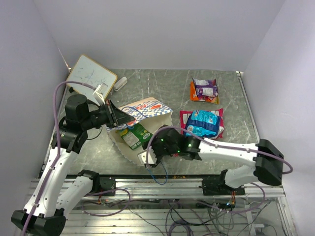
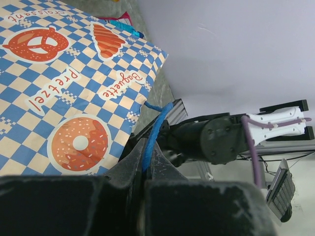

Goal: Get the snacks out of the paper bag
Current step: Take out the snack from the paper bag, then place the snack at the center of the board.

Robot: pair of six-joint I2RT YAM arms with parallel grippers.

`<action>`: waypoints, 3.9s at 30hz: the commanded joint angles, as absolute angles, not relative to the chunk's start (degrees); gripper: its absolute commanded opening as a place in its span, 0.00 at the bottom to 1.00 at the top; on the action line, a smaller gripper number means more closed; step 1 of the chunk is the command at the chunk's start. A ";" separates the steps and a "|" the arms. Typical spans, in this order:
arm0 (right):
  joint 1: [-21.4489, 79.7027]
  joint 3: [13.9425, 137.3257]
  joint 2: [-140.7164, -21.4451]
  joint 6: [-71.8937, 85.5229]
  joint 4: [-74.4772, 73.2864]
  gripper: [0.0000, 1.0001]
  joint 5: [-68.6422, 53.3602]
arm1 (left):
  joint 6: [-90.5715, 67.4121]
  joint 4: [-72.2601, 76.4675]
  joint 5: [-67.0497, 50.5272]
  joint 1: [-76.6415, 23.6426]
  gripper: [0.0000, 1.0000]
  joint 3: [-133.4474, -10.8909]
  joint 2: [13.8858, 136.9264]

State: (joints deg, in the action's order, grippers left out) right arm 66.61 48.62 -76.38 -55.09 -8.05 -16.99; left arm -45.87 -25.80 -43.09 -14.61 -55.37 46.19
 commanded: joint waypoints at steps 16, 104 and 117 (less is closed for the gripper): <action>65.01 55.63 -98.43 -63.13 4.41 0.53 -12.03 | -45.21 -25.58 -44.27 -14.99 0.07 -58.70 47.03; 25.85 72.64 -81.89 -8.62 -46.30 0.00 28.84 | -28.44 -41.78 -19.89 -14.65 0.07 -83.30 72.95; 32.08 69.99 -91.15 5.20 -46.73 0.00 18.23 | -28.28 -42.75 -19.62 -14.50 0.07 -84.69 73.69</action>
